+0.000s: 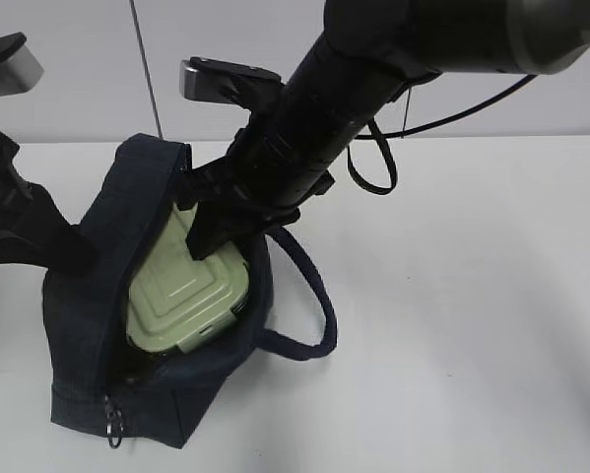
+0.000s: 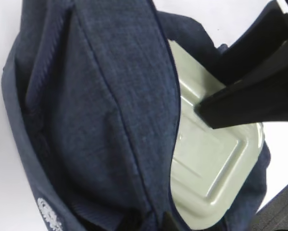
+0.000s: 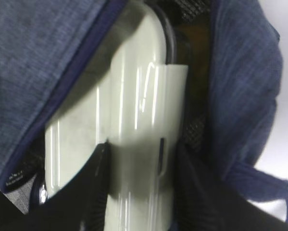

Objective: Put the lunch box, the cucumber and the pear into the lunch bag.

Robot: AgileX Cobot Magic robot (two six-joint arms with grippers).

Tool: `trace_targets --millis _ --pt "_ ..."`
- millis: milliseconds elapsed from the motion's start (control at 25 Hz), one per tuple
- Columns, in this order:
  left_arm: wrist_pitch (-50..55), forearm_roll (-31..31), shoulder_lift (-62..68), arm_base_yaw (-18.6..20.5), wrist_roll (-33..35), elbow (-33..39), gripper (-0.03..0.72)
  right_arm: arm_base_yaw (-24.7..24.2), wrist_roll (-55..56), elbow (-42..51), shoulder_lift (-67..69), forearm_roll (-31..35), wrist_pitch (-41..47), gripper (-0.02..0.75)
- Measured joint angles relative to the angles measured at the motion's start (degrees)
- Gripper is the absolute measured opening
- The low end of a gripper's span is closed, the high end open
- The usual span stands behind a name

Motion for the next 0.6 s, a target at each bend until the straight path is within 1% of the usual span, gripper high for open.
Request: trace_targets --millis 160,200,280,360,440,480,520,600 --pt "-0.2 0.0 0.0 0.0 0.0 0.0 0.025 0.2 -0.7 -1.1 0.8 1.6 0.0 0.264" --pt "-0.2 -0.1 0.0 0.0 0.0 0.0 0.025 0.2 -1.6 -1.4 0.8 1.7 0.1 0.279" --pt "0.0 -0.1 0.0 0.0 0.0 0.0 0.025 0.2 -3.1 -1.7 0.9 1.9 0.2 0.349" --pt "0.2 -0.1 0.0 0.0 0.0 0.0 0.025 0.2 -3.9 -3.1 0.9 3.0 1.2 0.476" --pt "0.4 -0.2 0.0 0.0 0.0 0.0 0.025 0.3 -4.0 -4.1 0.6 3.1 2.0 0.568" --pt "0.4 -0.2 0.0 0.0 0.0 0.0 0.025 0.3 -4.0 -4.4 0.3 2.7 2.2 0.594" --pt "0.4 -0.2 0.0 0.0 0.0 0.0 0.025 0.3 -4.0 -4.4 -0.1 2.2 2.5 0.602" --pt "0.4 0.0 0.0 0.0 0.0 0.0 0.025 0.3 -3.5 -4.4 -1.2 0.4 2.7 0.592"
